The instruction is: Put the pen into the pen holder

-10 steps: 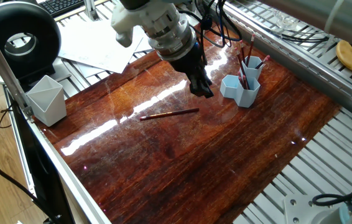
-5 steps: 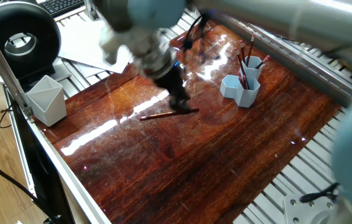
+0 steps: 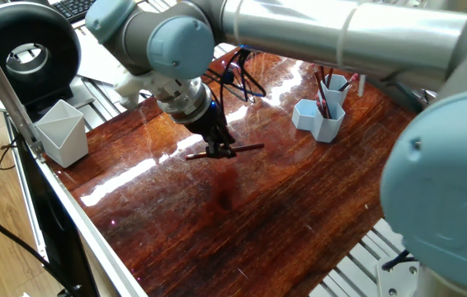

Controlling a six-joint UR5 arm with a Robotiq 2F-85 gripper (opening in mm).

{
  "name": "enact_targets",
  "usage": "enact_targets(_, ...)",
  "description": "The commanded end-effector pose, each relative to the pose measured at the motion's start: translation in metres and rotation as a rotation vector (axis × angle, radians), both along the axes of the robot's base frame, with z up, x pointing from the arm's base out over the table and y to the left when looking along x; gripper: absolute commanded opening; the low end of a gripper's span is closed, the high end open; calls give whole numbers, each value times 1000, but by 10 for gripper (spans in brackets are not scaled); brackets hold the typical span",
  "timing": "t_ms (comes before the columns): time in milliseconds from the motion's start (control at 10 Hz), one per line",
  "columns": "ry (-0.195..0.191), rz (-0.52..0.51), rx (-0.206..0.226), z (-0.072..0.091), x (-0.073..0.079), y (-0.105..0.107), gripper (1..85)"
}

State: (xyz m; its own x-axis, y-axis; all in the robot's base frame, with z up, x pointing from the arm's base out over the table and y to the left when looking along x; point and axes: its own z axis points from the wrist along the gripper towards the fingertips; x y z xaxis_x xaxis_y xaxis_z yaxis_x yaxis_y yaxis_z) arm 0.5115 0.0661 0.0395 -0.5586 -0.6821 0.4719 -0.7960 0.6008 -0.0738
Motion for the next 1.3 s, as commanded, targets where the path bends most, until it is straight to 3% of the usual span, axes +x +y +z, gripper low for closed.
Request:
enact_targets(0,42,-4,-62,5,-5,-11,313)
enact_targets(200,103,29,-89,13,-15,-18,347)
enact_targets(300,110,40,-91,14,-15,-20,363)
enact_targets(600,103,69,-100,14,-10,-24,400)
enact_targets(700,91,109,-127,17,-2,-32,410)
enact_targets(1000,99,124,-136,19,-1,-35,437)
enact_targets(1200,108,125,-96,14,-4,-26,440)
